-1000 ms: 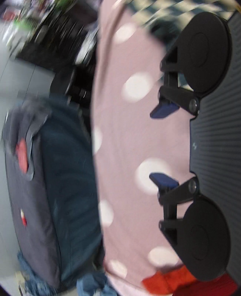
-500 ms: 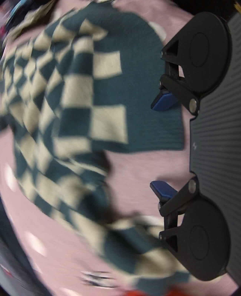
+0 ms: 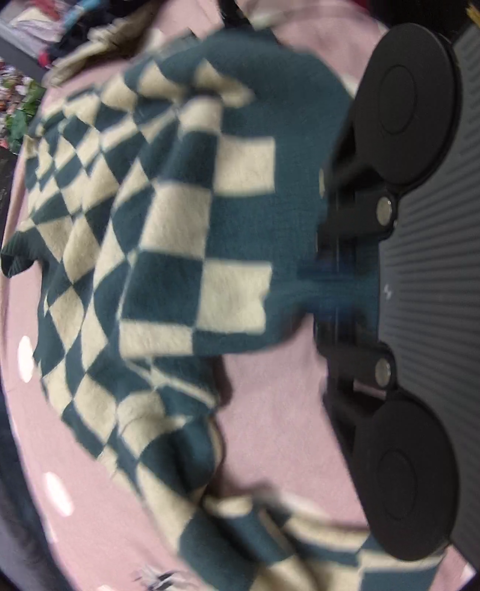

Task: Fold small clothes

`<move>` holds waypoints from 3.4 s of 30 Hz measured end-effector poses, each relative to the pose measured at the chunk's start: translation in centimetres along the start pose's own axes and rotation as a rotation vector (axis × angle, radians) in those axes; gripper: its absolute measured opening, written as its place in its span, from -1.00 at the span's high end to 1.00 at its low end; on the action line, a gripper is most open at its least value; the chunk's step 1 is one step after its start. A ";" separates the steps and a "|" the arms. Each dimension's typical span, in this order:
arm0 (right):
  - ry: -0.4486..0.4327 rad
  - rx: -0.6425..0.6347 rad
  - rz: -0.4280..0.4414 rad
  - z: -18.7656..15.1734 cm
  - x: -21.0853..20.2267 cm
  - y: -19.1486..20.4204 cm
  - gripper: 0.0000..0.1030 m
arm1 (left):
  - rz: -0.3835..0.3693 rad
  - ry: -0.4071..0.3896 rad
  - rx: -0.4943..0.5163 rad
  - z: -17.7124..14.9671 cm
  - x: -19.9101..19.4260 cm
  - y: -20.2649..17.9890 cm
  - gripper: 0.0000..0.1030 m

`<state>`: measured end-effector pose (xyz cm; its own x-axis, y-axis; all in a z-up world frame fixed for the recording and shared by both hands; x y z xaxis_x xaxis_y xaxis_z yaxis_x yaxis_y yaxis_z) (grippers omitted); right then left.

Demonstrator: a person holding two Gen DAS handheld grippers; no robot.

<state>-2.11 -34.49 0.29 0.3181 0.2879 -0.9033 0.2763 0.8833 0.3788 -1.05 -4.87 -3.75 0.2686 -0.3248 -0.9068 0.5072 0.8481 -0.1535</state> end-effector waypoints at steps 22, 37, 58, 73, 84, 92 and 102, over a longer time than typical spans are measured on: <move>0.173 -0.156 0.006 -5.7 -6.4 -0.6 0.64 | -0.037 0.157 0.008 -10.2 -7.2 -2.9 0.82; -0.112 -0.072 -0.119 2.5 -8.2 -3.9 -0.31 | 0.203 -0.060 -0.302 -2.5 -10.6 7.7 -0.76; -0.118 -0.192 0.050 0.5 -7.0 5.8 -0.33 | 0.475 -0.012 -0.580 -8.2 -11.1 15.7 -0.74; 0.014 -0.392 0.132 -1.4 -2.7 15.2 -0.31 | 0.327 -0.284 -0.995 -11.3 -11.0 18.9 0.81; -0.005 -0.277 0.124 -1.0 -3.3 12.2 -0.20 | 0.560 -0.392 -0.964 -14.9 -25.1 24.1 0.84; 0.001 -0.271 0.148 -0.8 -3.0 12.1 -0.20 | 0.365 -0.433 -0.765 -2.1 -20.7 17.8 0.83; -0.042 -0.152 0.121 -0.6 -4.8 7.9 -0.20 | -0.062 -0.463 -0.290 23.7 -10.3 -2.0 0.83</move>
<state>-1.98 -28.69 7.53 0.3788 0.3822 -0.8429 0.0946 0.8900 0.4460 14.58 -13.13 15.16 0.6112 -0.4723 -0.6351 0.3044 0.8810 -0.3623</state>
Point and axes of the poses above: each gripper's, at about its wrist camera, not at the fingertips, and x roughly the way its jaws point, y to its left, z to its top, the point moved 9 cm from there along x, roughly the way its jaws point, and after that the axes turned 11 degrees about x, right-handed, at the moved point
